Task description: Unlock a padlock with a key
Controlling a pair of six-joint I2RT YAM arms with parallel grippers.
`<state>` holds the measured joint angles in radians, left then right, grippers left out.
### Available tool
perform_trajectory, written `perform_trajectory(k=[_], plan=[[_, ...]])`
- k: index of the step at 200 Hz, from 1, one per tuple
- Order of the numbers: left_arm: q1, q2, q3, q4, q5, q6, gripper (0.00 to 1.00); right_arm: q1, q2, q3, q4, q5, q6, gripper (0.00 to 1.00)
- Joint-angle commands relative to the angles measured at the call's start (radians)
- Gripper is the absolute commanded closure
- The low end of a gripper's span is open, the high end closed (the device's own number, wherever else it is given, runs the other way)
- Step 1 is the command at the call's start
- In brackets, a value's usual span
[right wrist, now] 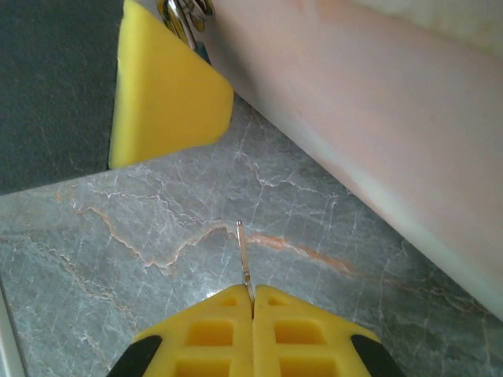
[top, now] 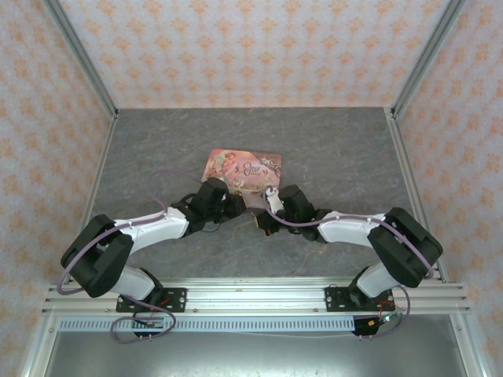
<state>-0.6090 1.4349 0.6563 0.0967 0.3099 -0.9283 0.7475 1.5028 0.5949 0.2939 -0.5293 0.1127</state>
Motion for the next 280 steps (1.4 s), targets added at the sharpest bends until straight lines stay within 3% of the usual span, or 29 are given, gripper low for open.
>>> perform_trajectory(k=[1, 113, 280], plan=[[-0.009, -0.019, 0.048, 0.009, 0.029, -0.071, 0.74, 0.005, 0.022, 0.026, 0.068, 0.014, -0.041, 1.0], [-0.009, -0.041, 0.062, -0.018, 0.057, -0.112, 0.75, 0.003, 0.112, 0.104, 0.07, -0.086, -0.073, 1.0], [-0.009, -0.044, 0.057, 0.001, 0.069, -0.145, 0.77, -0.033, 0.133, 0.063, 0.212, -0.108, 0.007, 1.0]])
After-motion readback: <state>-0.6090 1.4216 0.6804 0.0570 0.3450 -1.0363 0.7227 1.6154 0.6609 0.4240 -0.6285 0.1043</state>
